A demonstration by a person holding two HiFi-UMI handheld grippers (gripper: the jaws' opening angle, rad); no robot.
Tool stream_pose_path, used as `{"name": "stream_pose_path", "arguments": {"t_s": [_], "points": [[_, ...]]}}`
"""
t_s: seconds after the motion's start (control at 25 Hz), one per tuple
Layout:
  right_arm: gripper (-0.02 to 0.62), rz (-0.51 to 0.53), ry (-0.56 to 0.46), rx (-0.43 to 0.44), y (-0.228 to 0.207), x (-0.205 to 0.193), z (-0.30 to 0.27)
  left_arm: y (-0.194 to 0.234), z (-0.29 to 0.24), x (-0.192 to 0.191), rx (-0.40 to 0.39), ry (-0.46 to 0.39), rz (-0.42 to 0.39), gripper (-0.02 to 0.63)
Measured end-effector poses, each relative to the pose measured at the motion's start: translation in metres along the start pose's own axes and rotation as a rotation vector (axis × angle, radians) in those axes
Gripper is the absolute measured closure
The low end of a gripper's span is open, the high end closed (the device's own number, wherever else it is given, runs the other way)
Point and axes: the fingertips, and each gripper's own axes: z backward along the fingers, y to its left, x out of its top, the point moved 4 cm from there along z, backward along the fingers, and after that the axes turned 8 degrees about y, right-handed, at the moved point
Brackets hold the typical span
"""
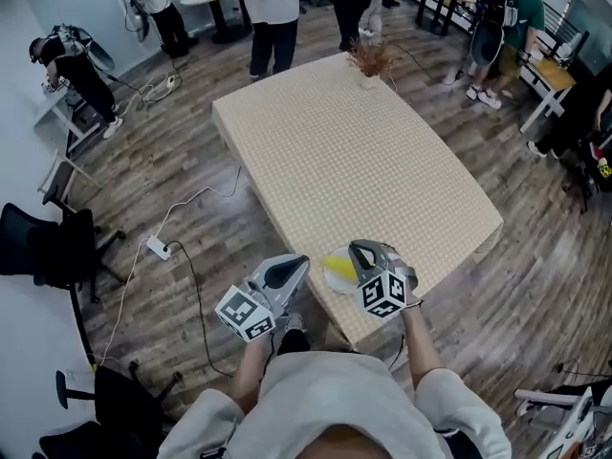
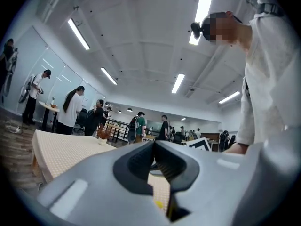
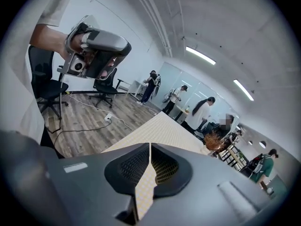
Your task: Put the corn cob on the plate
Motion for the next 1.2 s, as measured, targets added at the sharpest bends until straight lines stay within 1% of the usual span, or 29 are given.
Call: {"name": "stream_pose_path", "arguments": {"t_s": [0.08,0.24,0.4,0.56,0.68,0.8,0.88,0.92,1.04,1.2], "points": [[0.595,0.010,-0.013,-0.038,-0.004,0.003,0.014,-0.013,0.002,0.007,0.004,-0.011,-0.021,0.598],[0.595,0.002,-0.069,-0.111,-0.024,0.010,0.026,-0.026,-0.004,0.021,0.024,-0.038,-0.071,0.598],[0.595,-0.034,-0.126,-0.139,-0.034,0.017,0.041,-0.039,-0.007,0.030,0.041,-0.048,-0.107,0.598],[0.595,-0.144,-0.186,-0.118,-0.040,0.018,0.057,-0.052,-0.009,0.031,0.059,-0.050,-0.122,0.598],[0.595,-0.223,-0.235,-0.112,-0.043,0.021,0.070,-0.060,-0.006,0.028,0.073,-0.034,-0.118,0.598],[0.595,-0.371,-0.295,-0.090,-0.042,0.018,0.082,-0.068,-0.001,0.022,0.067,-0.014,-0.117,0.598],[0.595,-0.479,-0.315,-0.094,-0.041,0.015,0.089,-0.071,0.003,0.019,0.053,-0.009,-0.118,0.598],[0.595,-0.513,-0.316,-0.104,-0.041,0.013,0.093,-0.072,0.004,0.019,0.045,-0.008,-0.117,0.598],[0.595,-0.543,-0.296,-0.136,-0.033,0.010,0.103,-0.074,0.009,0.021,0.012,-0.009,-0.120,0.598],[0.597,-0.577,-0.271,-0.174,-0.011,0.012,0.119,-0.079,0.026,0.019,-0.044,-0.032,-0.121,0.598]]}}
